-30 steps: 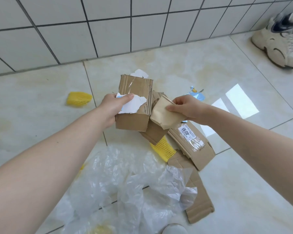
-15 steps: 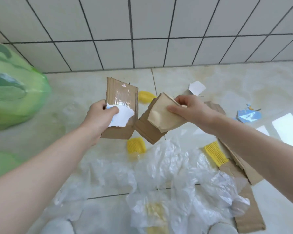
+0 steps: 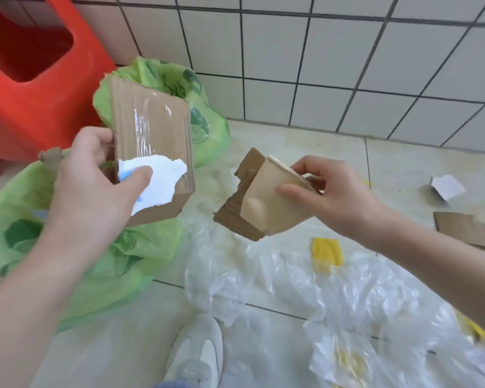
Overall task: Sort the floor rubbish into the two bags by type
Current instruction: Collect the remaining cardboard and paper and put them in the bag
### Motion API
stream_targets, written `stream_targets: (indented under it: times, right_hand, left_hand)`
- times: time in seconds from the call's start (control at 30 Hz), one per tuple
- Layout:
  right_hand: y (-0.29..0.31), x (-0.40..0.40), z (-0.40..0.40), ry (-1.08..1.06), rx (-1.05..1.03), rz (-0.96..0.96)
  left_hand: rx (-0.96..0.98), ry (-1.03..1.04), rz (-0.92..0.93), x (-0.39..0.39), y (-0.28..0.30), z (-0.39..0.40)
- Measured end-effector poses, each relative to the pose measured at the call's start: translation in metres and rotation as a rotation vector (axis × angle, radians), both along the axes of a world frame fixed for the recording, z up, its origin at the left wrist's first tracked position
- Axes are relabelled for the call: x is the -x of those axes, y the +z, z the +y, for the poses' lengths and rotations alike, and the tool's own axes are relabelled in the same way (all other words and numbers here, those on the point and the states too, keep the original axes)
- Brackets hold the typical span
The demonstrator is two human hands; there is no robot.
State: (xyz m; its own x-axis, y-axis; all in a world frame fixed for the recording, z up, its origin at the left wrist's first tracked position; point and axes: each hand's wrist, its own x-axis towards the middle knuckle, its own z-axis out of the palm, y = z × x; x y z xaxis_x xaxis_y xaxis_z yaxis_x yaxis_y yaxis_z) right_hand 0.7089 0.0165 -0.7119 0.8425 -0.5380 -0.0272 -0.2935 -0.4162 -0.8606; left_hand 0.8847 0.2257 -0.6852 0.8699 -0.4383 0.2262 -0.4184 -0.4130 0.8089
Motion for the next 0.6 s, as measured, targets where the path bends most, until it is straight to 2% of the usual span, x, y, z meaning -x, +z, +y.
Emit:
stream_targets:
  times: [0.2, 0.37, 0.47, 0.6]
  right_hand:
    - [0.030, -0.057, 0.039, 0.072, -0.105, -0.162]
    - [0.051, -0.103, 0.069, 0.061, -0.296, -0.295]
    - [0.058, -0.125, 0.089, 0.051, -0.349, -0.319]
    - [0.054, -0.150, 0.110, 0.020, -0.387, -0.270]
  left_hand:
    - [0.092, 0.251, -0.006, -0.008, 0.005, 0.062]
    - [0.274, 0.447, -0.073, -0.025, 0.013, 0.090]
    - [0.365, 0.518, -0.113, -0.037, 0.015, 0.100]
    - [0.389, 0.556, -0.191, -0.045, 0.013, 0.112]
